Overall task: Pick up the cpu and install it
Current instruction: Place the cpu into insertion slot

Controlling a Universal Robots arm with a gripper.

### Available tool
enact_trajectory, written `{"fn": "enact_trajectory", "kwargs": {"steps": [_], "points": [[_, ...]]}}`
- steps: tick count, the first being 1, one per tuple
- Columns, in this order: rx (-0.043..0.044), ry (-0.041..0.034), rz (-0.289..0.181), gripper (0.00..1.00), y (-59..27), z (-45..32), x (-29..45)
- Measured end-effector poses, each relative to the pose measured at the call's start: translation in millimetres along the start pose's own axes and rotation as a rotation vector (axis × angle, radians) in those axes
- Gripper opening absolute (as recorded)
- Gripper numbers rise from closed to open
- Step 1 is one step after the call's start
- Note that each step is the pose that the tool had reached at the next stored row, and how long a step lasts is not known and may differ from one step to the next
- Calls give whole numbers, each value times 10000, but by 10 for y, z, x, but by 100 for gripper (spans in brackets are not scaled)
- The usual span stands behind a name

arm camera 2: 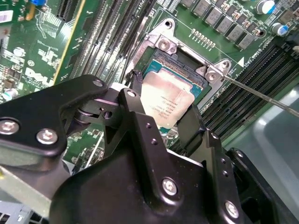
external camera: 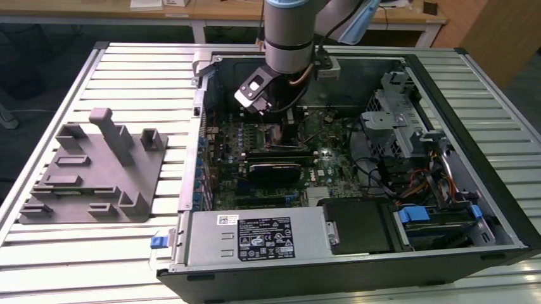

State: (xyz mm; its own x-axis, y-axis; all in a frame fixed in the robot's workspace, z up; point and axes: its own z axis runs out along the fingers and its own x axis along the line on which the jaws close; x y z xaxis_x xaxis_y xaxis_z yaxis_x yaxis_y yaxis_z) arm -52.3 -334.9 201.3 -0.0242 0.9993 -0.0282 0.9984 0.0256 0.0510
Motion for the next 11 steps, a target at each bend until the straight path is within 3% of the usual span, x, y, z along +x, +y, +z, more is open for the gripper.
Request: {"fn": "enact_trajectory", "kwargs": {"steps": [2, 11], "points": [[0, -48, -3, 54, -1, 30, 4], [2, -51, 30, 54, -3, 59, 5]]}}
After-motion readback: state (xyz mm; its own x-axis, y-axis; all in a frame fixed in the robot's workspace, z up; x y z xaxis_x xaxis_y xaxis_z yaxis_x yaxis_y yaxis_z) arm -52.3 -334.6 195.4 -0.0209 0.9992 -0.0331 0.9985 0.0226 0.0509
